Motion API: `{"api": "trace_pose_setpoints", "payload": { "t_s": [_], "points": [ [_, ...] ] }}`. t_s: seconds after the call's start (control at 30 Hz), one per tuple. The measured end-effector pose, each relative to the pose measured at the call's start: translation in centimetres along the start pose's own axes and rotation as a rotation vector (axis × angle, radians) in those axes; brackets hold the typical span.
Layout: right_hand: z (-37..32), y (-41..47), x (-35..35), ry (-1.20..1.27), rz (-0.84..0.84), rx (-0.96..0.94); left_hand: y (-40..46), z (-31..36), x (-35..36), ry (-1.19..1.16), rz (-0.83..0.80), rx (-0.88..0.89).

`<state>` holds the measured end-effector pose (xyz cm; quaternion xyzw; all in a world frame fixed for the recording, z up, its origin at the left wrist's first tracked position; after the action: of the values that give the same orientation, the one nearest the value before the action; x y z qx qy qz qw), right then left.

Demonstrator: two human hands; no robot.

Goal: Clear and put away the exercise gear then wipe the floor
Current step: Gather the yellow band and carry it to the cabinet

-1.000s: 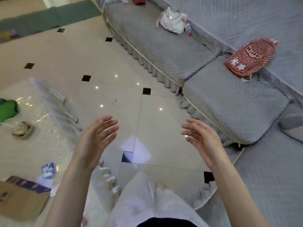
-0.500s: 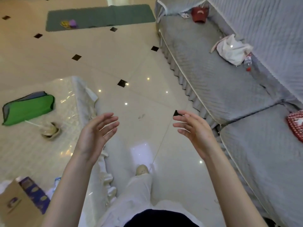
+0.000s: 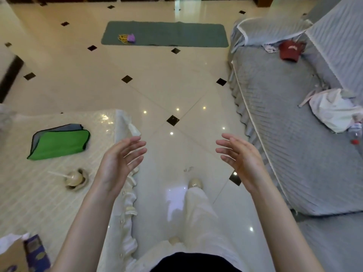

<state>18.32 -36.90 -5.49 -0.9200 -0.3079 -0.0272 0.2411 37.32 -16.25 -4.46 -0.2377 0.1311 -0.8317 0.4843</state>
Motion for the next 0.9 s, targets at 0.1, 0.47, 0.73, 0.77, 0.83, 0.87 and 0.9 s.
{"api": "trace_pose_setpoints", "payload": {
  "t_s": [0.1, 0.47, 0.73, 0.77, 0.83, 0.87, 0.9],
  "points": [
    [-2.3, 5.6, 0.9, -0.021, -0.044, 0.001, 4.2, 1.4, 1.9, -0.031, 0.035, 0.013],
    [-12.8, 24.2, 4.7, -0.112, -0.221, 0.024, 18.8, 8.7, 9.9, -0.160, 0.150, 0.102],
    [-16.8, 34.9, 9.6, -0.139, -0.282, 0.035, 28.1, 13.0, 11.1, -0.158, 0.214, 0.116],
    [-17.2, 36.2, 10.5, -0.139, -0.285, 0.034, 29.6, 13.6, 11.0, -0.161, 0.220, 0.121],
    [-18.0, 39.2, 12.4, -0.138, -0.291, 0.029, 32.8, 15.2, 10.7, -0.173, 0.229, 0.130],
    [-18.4, 40.7, 13.5, -0.136, -0.293, 0.028, 34.4, 16.1, 10.6, -0.184, 0.227, 0.131],
    [-18.8, 42.3, 14.8, -0.134, -0.296, 0.025, 36.2, 17.1, 10.4, -0.201, 0.221, 0.129]
  ]
}}
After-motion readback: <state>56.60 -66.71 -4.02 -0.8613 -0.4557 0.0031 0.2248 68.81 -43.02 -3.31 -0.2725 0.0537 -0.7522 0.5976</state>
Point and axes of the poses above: each hand's wrist, its own y-axis towards the middle knuckle, its own x-axis out of the palm, z = x × y, the point moved 5 cm from there along y, towards the middle knuckle, and after that the axes turned 2 degrees about x, right-handed, at the moved point
